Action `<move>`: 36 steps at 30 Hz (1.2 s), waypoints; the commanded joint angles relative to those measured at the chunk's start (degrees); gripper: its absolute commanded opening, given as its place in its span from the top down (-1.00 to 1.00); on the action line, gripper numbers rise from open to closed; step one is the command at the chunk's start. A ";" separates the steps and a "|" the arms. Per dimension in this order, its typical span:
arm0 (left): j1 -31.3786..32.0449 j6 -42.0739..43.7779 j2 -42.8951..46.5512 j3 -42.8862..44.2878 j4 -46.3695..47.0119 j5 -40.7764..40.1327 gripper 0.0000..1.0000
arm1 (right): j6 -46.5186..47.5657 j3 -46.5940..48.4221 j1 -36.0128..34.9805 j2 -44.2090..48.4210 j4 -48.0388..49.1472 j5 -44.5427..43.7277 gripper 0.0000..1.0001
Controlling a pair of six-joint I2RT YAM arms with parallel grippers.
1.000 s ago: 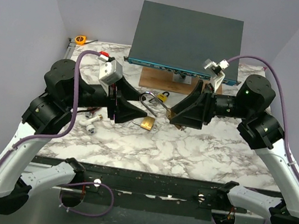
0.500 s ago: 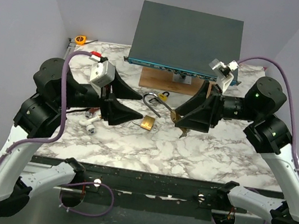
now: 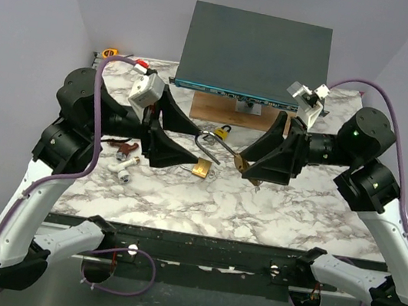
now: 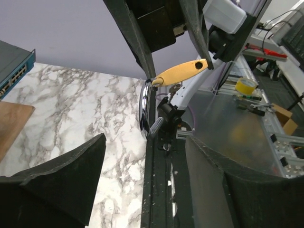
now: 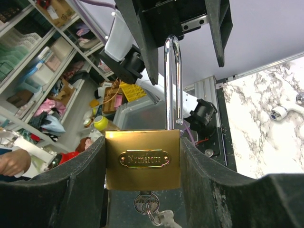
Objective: Lock with the key
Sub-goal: Lock the lock.
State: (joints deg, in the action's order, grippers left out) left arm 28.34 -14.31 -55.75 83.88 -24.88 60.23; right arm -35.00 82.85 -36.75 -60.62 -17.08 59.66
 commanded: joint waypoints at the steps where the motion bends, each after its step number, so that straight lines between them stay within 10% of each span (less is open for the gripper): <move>1: -0.24 -5.11 -0.47 0.24 4.63 3.22 -0.27 | -1.51 -1.05 -0.16 0.79 5.31 1.56 0.70; 29: 1.14 -9.51 -3.49 2.94 -3.68 -3.46 0.41 | 6.10 -0.68 -0.13 -1.23 -0.68 -3.21 0.74; 36: 1.27 -10.80 -2.96 2.72 -2.90 -3.73 0.85 | 7.86 -2.35 -0.11 -1.34 -1.86 -4.79 0.74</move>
State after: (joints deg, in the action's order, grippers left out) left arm 29.32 -23.81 -59.59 86.13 -28.84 56.97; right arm -28.40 81.17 -36.75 -62.24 -19.81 57.19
